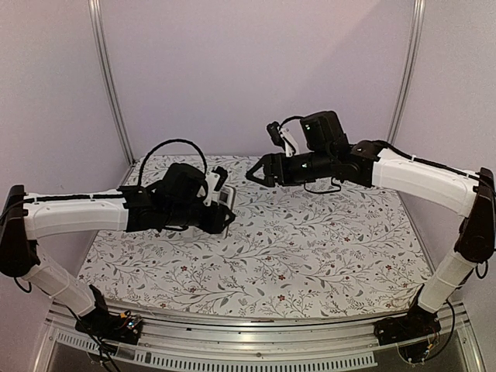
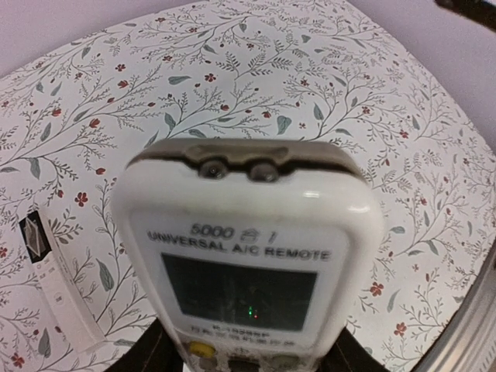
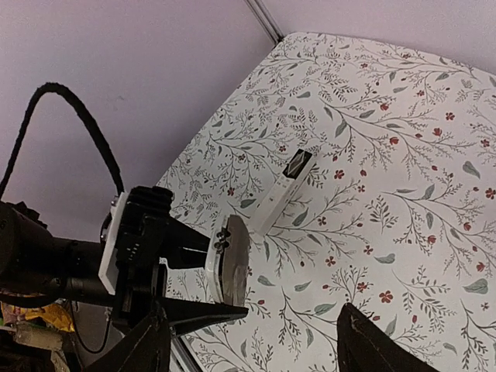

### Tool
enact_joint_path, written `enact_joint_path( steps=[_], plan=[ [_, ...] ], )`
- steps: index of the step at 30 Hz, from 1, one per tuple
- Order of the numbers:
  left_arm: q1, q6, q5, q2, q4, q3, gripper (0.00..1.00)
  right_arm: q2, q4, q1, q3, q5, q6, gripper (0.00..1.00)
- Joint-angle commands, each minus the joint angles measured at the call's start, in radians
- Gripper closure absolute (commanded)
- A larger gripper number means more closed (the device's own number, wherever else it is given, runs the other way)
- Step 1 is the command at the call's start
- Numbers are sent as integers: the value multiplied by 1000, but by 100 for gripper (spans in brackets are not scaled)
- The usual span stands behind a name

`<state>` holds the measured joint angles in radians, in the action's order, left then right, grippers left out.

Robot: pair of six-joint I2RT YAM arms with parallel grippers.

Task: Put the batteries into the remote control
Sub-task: Adjust the remote control.

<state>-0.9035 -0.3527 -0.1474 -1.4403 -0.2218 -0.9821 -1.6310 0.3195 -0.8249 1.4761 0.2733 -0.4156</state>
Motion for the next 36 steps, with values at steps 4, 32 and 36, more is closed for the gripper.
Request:
enact_joint_path(
  steps=[4,32,36],
  plan=[
    [-15,1,-23,-16,7,-15,100,-105,-135,-42,-14,104,-122,28],
    [-31,33,-72,-29,-31,-46,100,-294,-114,-63,108,106,-193,88],
    [-29,37,-73,-34,-31,-38,100,-284,-112,-50,109,124,-193,52]
  ],
)
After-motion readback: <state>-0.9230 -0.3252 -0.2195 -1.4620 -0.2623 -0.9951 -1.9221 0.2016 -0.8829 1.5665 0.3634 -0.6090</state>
